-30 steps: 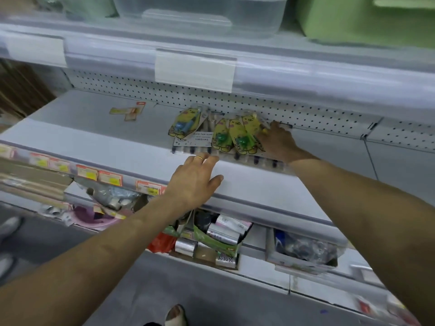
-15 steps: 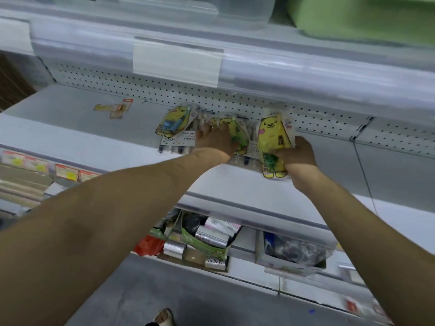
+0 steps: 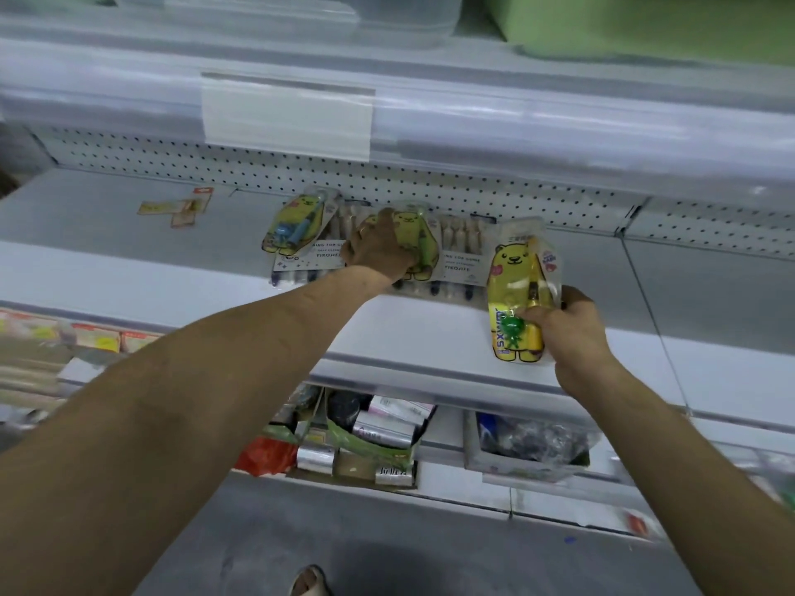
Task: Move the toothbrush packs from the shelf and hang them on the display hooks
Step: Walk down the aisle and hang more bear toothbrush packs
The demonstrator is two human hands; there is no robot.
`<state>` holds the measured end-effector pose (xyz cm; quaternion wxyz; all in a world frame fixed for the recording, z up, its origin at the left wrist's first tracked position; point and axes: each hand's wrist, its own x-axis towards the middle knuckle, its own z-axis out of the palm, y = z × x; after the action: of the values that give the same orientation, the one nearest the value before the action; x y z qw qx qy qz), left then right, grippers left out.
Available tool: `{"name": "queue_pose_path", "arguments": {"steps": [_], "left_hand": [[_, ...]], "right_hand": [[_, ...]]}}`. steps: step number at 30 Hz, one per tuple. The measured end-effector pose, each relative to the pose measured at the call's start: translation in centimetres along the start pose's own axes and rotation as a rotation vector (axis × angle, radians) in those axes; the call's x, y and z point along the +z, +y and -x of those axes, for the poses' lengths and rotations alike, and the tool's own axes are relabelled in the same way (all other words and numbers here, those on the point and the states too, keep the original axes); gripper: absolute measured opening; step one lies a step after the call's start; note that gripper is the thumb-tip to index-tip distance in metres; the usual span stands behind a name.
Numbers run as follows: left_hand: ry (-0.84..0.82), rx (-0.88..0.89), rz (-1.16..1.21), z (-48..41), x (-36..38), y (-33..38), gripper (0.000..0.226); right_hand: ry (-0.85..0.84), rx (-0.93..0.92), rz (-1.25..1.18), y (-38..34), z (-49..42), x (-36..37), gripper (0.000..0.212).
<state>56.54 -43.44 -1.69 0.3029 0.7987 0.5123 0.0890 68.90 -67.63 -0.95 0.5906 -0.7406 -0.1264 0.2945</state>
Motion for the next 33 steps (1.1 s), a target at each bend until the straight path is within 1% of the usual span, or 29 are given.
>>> {"name": "queue_pose_path", "arguments": {"steps": [5, 8, 10, 14, 16, 18, 20, 21, 23, 26, 28, 30, 33], "left_hand": [[-0.065, -0.012, 0.022, 0.3, -0.7, -0.5, 0.09], [-0.059, -0.013, 0.01, 1.0, -0.9, -0.7, 0.083], [-0.047, 0.001, 0.006, 1.5, -1.0, -1.0, 0.082], [-0.028, 0.103, 0.044, 1.9, -0.6, -2.2, 0.085], [-0.047, 0.143, 0.118, 2.8, -0.8, -2.5, 0.074], [-0.064, 0.179, 0.171, 4.3, -1.4, -2.2, 0.053], [-0.021, 0.233, 0.152, 5.3, -1.7, -2.3, 0.036], [-0.009, 0.252, 0.158, 5.7, -1.8, -2.5, 0.031], [-0.01, 0.305, 0.143, 6.8, -1.9, -2.6, 0.028], [-0.051, 0.369, 0.125, 8.5, -1.5, -1.9, 0.034], [-0.114, 0.331, 0.226, 9.6, -1.1, -0.7, 0.032], [-0.186, 0.232, 0.406, 10.9, -0.1, 0.9, 0.026], [-0.307, 0.113, 0.69, 14.0, 2.1, 3.9, 0.036]], "right_hand": [[0.002, 0.001, -0.011, 0.0, 0.7, 1.0, 0.035], [0.012, -0.002, -0.019, 0.0, 1.4, 1.4, 0.037], [0.016, 0.002, -0.04, 0.0, 1.9, 1.3, 0.037], [-0.005, 0.017, -0.091, -0.1, 3.0, 0.8, 0.04], [-0.01, 0.029, -0.141, -0.1, 4.0, 0.6, 0.043], [-0.008, 0.039, -0.192, 0.1, 5.3, 0.3, 0.046], [-0.009, 0.04, -0.225, 0.5, 6.5, -0.1, 0.046], [-0.003, 0.044, -0.241, 0.9, 7.0, -0.4, 0.046], [0.023, 0.058, -0.279, 1.6, 8.0, -1.0, 0.045], [0.071, 0.08, -0.34, 2.6, 9.5, -2.3, 0.047], [0.098, 0.093, -0.374, 3.2, 10.4, -3.6, 0.046], [0.13, 0.094, -0.392, 3.8, 11.3, -5.6, 0.044], [0.172, 0.085, -0.406, 4.5, 12.6, -9.6, 0.047]]}}
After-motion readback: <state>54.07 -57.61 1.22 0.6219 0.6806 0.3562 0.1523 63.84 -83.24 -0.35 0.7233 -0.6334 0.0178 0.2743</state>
